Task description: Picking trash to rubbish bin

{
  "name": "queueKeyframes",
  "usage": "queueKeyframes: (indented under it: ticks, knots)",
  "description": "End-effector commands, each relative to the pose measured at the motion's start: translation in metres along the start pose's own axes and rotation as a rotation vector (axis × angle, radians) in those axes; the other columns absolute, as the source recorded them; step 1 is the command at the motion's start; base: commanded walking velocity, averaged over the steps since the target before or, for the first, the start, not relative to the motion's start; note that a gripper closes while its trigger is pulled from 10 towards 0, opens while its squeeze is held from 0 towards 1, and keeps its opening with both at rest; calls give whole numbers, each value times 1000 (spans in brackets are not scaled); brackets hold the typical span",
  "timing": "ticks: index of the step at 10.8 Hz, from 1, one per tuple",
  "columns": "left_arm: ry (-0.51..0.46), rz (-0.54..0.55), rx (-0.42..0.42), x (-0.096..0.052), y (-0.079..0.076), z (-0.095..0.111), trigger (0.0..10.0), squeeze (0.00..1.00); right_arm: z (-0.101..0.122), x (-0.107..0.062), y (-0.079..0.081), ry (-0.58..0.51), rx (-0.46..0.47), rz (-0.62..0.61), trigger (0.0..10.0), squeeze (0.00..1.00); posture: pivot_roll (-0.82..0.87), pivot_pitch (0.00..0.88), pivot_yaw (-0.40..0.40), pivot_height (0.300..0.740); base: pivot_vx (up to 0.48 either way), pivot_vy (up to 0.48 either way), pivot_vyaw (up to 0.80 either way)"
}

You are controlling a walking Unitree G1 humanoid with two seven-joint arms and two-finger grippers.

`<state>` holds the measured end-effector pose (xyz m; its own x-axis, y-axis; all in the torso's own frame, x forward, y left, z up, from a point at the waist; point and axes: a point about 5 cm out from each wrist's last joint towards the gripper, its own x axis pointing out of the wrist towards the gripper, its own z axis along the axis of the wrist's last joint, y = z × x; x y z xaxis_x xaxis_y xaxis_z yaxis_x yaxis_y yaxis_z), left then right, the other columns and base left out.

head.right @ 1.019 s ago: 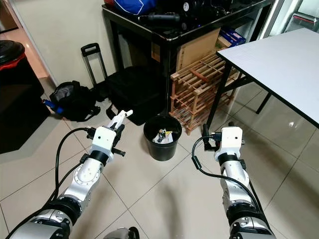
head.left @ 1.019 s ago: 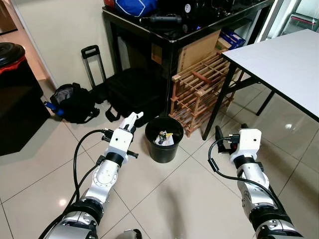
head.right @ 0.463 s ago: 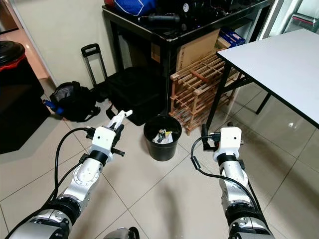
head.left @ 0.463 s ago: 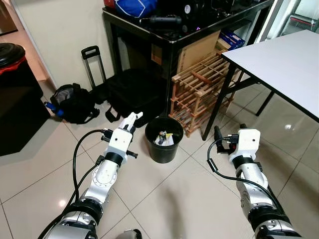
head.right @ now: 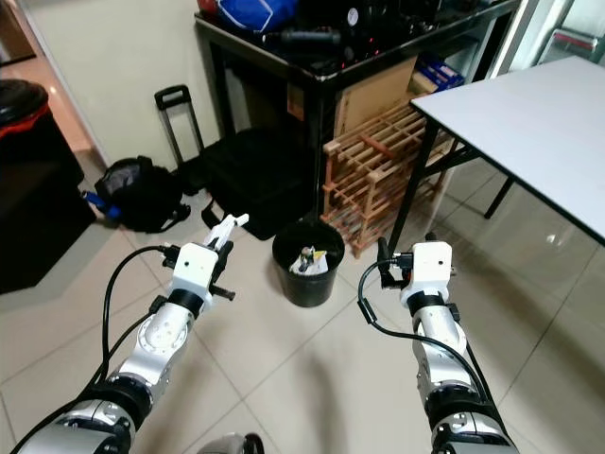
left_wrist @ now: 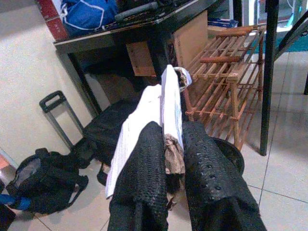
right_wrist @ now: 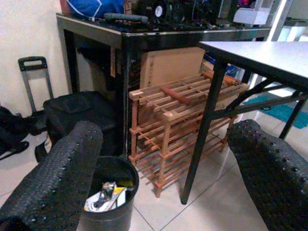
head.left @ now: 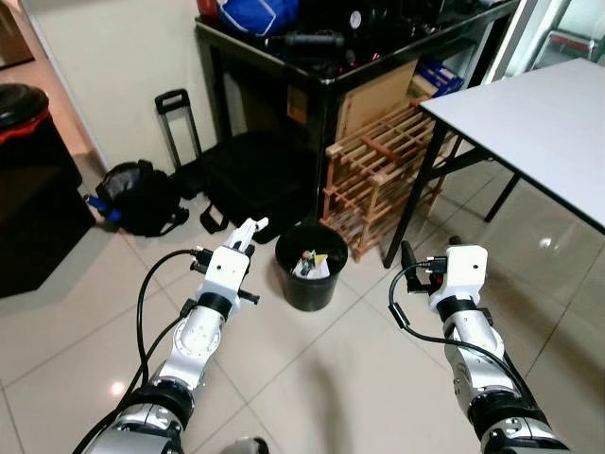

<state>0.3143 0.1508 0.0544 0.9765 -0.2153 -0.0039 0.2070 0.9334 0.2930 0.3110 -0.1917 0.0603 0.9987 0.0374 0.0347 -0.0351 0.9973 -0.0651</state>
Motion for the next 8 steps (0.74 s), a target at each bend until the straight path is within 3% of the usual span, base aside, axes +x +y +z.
queueKeyframes:
  ticks: [1, 8]
  knots:
    - [24, -6, 1, -2, 0, -4, 10000, 0, -3, -1, 0, 21, -2, 9, 10000, 0, -37, 38, 25, 740, 277, 0, 0]
    - [35, 4, -4, -3, 1, -6, 10000, 0, -5, -1, 4, 42, -21, 29, 10000, 0, -33, 55, 22, 740, 329, 0, 0]
